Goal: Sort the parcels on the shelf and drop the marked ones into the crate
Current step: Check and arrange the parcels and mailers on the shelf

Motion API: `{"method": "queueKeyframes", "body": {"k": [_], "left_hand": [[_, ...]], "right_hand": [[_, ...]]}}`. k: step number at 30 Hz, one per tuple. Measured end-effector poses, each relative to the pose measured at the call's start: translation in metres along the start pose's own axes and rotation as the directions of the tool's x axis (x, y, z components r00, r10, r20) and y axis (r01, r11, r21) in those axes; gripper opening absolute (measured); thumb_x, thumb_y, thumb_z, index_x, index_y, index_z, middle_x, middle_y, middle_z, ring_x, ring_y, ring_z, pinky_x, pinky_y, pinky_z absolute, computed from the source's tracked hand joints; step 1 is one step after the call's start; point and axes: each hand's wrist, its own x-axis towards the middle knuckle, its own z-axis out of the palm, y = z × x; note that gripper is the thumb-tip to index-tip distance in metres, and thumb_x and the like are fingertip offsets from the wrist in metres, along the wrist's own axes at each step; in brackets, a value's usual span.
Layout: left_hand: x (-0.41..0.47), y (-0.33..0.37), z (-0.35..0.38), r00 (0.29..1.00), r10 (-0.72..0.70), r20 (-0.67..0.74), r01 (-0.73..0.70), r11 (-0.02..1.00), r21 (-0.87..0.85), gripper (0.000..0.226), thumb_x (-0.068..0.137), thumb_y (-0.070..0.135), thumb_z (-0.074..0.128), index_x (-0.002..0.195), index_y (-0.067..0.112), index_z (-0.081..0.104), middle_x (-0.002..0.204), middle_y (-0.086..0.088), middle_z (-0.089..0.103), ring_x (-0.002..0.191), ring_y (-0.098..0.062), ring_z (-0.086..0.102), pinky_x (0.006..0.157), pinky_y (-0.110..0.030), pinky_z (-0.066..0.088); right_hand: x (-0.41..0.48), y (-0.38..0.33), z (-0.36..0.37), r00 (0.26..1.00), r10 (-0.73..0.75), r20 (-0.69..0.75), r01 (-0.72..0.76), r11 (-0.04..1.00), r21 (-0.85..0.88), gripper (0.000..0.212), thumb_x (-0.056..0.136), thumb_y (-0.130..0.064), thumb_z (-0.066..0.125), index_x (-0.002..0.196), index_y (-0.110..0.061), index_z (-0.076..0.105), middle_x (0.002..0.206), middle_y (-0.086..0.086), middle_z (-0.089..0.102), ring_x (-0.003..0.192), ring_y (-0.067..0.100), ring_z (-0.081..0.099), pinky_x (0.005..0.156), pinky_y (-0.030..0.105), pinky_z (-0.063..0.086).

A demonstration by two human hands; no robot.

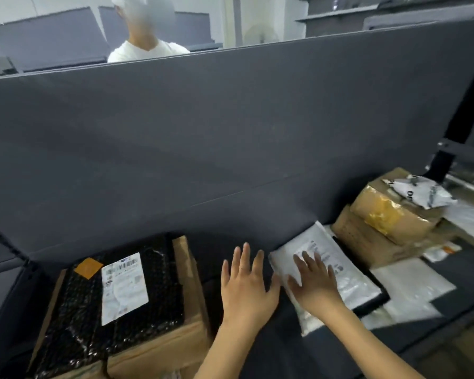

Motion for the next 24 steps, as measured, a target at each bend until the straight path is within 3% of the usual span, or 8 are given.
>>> {"method": "queueKeyframes", "body": {"k": [5,12,14,16,19,21,24], "left_hand": [[0.016,0.045,0.044,0.989,0.020,0.146,-0.023,0.999,0.024,0.101,0.062,0.061,-0.011,0.152,0.024,0.016,0.162,-0.001,0.000,0.149,-0.020,-0.006,0.117,-0.037,-0.006],[0.025,0.069,0.085,0.965,-0.067,0.254,0.048,0.996,0.080,0.104,0.059,0.061,-0.013,0.151,0.023,0.018,0.162,-0.004,0.004,0.149,-0.021,-0.001,0.119,-0.040,0.004],[0.023,0.071,0.092,0.959,-0.110,0.261,0.094,0.993,0.072,0.096,0.068,0.061,-0.008,0.150,0.022,0.022,0.161,-0.004,0.007,0.149,-0.021,0.002,0.119,-0.041,0.007],[0.020,0.069,0.096,0.943,-0.158,0.293,0.138,0.987,0.087,0.073,0.088,0.057,0.009,0.150,0.021,0.023,0.161,-0.003,0.006,0.149,-0.021,0.002,0.119,-0.040,0.008],[0.014,0.062,0.098,0.907,-0.223,0.357,0.203,0.975,0.093,0.062,0.096,0.052,0.022,0.151,0.022,0.019,0.162,-0.002,0.001,0.149,-0.019,0.000,0.120,-0.039,0.008],[0.009,0.057,0.097,0.885,-0.269,0.381,0.253,0.963,0.094,0.061,0.098,0.050,0.026,0.151,0.022,0.017,0.162,-0.001,0.000,0.149,-0.019,0.000,0.120,-0.039,0.009],[0.005,0.048,0.093,0.856,-0.322,0.405,0.312,0.946,0.091,0.062,0.098,0.050,0.027,0.152,0.022,0.014,0.162,0.000,0.002,0.149,-0.020,0.004,0.119,-0.039,0.012]], "right_hand": [[0.012,0.085,-0.008,0.989,0.147,-0.004,-0.147,0.989,-0.009,0.060,0.097,-0.047,0.032,0.150,-0.024,0.017,0.161,-0.002,0.006,0.148,0.022,-0.006,0.119,0.042,0.004],[0.034,0.148,0.004,0.978,0.170,0.121,-0.187,0.972,0.140,0.064,0.096,-0.040,0.041,0.150,-0.016,0.017,0.158,0.008,0.015,0.146,0.024,0.016,0.116,0.036,0.022],[0.040,0.157,0.008,0.974,0.179,0.136,-0.203,0.960,0.193,0.068,0.094,-0.038,0.047,0.150,-0.013,0.017,0.156,0.008,0.023,0.142,0.024,0.026,0.113,0.037,0.029],[0.048,0.163,0.012,0.969,0.210,0.132,-0.238,0.937,0.257,0.074,0.091,-0.038,0.051,0.150,-0.011,0.015,0.153,0.009,0.030,0.138,0.027,0.034,0.110,0.039,0.033],[0.061,0.160,0.010,0.940,0.259,0.223,-0.337,0.815,0.471,0.078,0.087,-0.034,0.061,0.147,-0.004,0.022,0.140,0.014,0.047,0.127,0.031,0.047,0.100,0.037,0.040],[0.069,0.155,0.012,0.915,0.248,0.318,-0.391,0.740,0.547,0.065,0.084,-0.034,0.067,0.133,0.001,0.042,0.117,0.014,0.060,0.109,0.030,0.058,0.090,0.035,0.046],[0.071,0.138,0.019,0.907,0.143,0.397,-0.371,0.718,0.589,0.036,0.079,-0.033,0.072,0.095,-0.002,0.063,0.098,0.012,0.067,0.087,0.022,0.063,0.075,0.032,0.048]]}}
